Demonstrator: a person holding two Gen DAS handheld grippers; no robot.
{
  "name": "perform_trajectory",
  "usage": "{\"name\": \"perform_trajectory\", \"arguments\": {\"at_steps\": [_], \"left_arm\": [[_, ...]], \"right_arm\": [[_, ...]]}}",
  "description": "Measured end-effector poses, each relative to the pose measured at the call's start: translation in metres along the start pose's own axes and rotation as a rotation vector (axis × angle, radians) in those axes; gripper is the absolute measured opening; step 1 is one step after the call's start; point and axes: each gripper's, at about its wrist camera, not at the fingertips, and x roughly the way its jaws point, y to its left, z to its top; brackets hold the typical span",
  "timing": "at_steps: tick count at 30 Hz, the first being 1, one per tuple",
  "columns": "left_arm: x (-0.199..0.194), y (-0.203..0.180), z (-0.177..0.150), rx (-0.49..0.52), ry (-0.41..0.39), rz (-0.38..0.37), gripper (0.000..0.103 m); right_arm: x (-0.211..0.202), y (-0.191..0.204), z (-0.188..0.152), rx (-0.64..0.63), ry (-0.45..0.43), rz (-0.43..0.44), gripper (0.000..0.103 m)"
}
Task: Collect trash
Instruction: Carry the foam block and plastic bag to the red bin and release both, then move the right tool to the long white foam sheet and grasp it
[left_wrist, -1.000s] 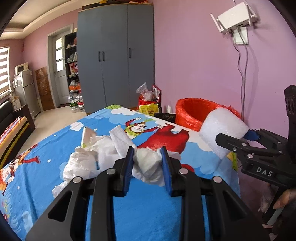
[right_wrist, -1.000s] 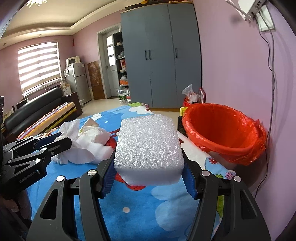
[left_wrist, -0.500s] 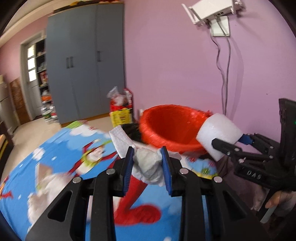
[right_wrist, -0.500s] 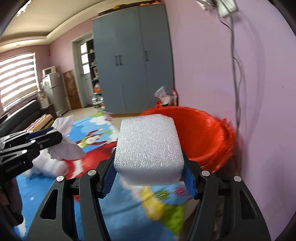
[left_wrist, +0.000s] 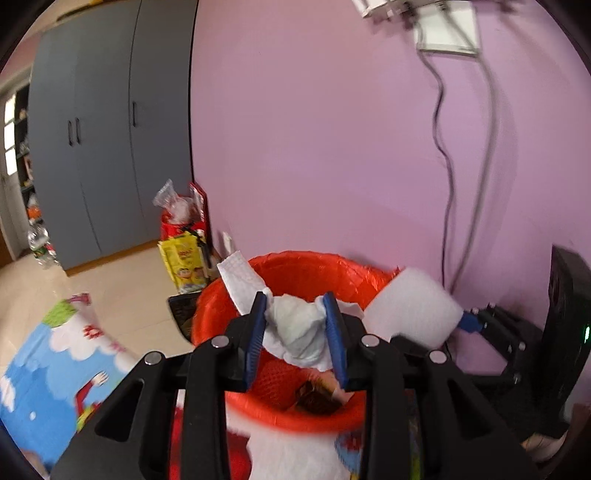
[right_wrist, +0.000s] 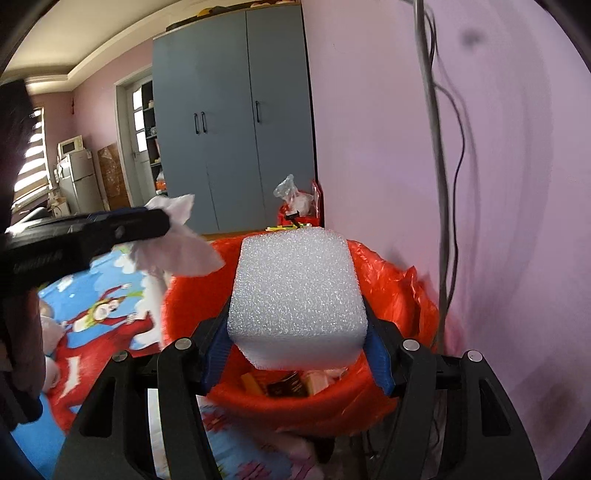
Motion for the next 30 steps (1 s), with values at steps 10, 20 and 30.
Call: {"name": "perform_trajectory", "arguments": {"at_steps": [10, 20, 30], "left_arm": [[0.047, 0.011, 0.033, -0.023, -0.017, 0.034, 0.064], [-0.037, 0.043, 0.007, -0.012, -0.077, 0.258, 0.094], [-0.173, 0.055, -0.071, -0.038, -0.079, 0.406, 0.097]], "right_arm": [[0.027, -0.009, -0.002, -0.017, -0.009, -0.019, 0.084], [-0.031, 0.016, -0.008, 0.000, -0.040, 0.015, 0.084], [-0.076, 0.107, -0.020, -0.072, -0.008, 0.143, 0.084]]}}
